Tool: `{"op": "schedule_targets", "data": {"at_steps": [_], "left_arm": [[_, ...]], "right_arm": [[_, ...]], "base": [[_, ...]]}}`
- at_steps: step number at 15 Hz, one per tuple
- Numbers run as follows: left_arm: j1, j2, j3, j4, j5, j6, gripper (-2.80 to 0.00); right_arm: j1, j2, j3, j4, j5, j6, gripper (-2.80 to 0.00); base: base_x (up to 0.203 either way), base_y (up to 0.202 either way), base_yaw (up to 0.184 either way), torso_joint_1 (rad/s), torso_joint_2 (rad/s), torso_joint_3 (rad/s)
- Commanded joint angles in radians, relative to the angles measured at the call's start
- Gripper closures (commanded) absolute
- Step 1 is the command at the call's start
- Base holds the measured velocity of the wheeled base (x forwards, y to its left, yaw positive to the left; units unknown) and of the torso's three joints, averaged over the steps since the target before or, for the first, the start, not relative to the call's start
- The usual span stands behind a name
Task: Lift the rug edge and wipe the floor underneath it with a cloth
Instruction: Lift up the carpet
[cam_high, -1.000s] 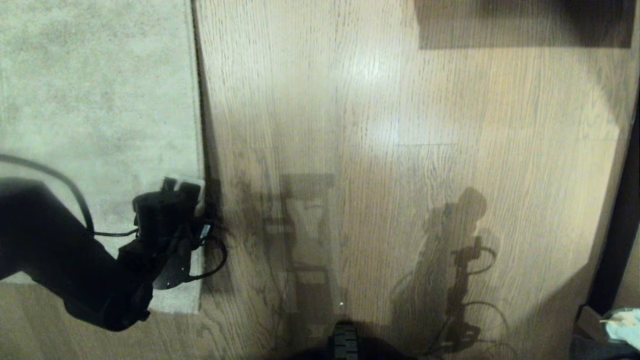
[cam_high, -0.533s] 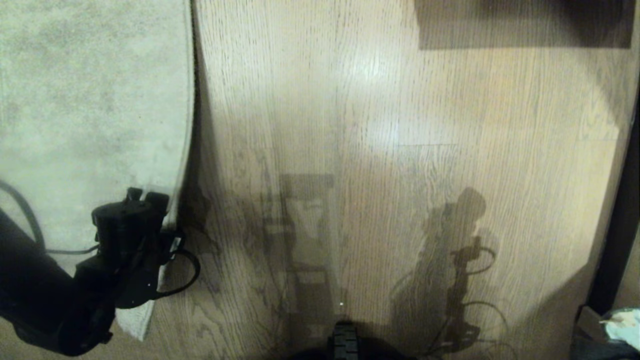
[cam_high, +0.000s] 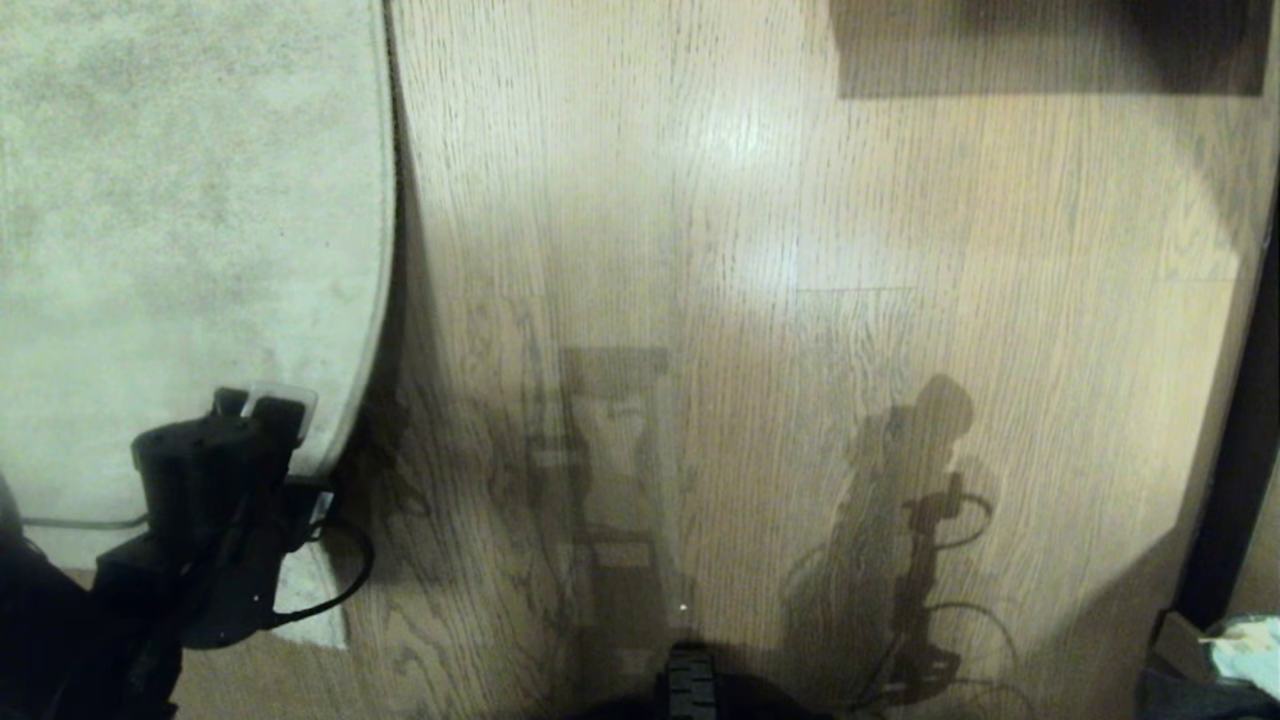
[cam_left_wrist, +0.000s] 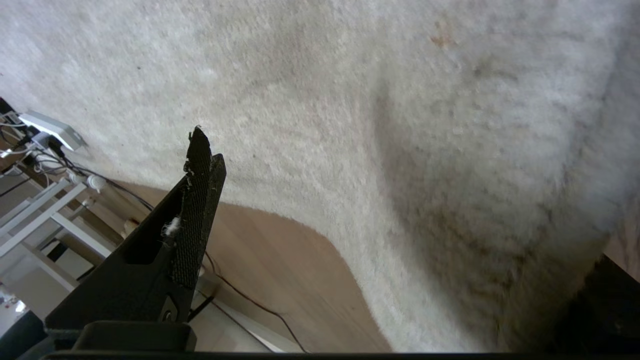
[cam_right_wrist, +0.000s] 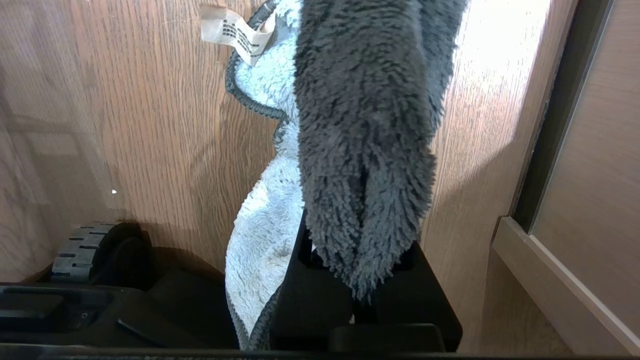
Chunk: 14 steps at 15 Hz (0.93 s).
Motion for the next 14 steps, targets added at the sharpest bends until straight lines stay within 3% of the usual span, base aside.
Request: {"op": "schedule_targets", "data": {"at_steps": [1, 5, 12, 13, 14], "left_arm": [[0.000, -0.007, 0.039, -0.008, 0.004, 0.001, -2.80], [-0.003, 0.001, 0.138, -0.060, 0.003, -0.002, -2.80], [-0.004, 0.122, 0.280, -0.315, 0.003, -0.002, -2.80], [-0.004, 0.145, 0.294, -0.356, 0.003, -0.004, 0.00], [-0.004, 0.169, 0.300, -0.386, 0.003, -0.006, 0.00]], "right_arm": [[0.000, 0.001, 0.000, -0.001, 0.001, -0.001, 0.00], [0.001, 0.001, 0.000, -0.001, 0.001, -0.001, 0.00], [0.000, 0.001, 0.000, -0.001, 0.001, -0.001, 0.00], [0.000, 0.001, 0.000, -0.001, 0.001, 0.000, 0.00], [0.000, 0.001, 0.000, -0.001, 0.001, -0.001, 0.00]], "base": [[0.000, 0.000, 0.000, 0.000, 0.00, 0.000], [0.000, 0.000, 0.000, 0.000, 0.00, 0.000], [0.000, 0.000, 0.000, 0.000, 0.00, 0.000], [0.000, 0.000, 0.000, 0.000, 0.00, 0.000], [0.000, 0.000, 0.000, 0.000, 0.00, 0.000]]}}
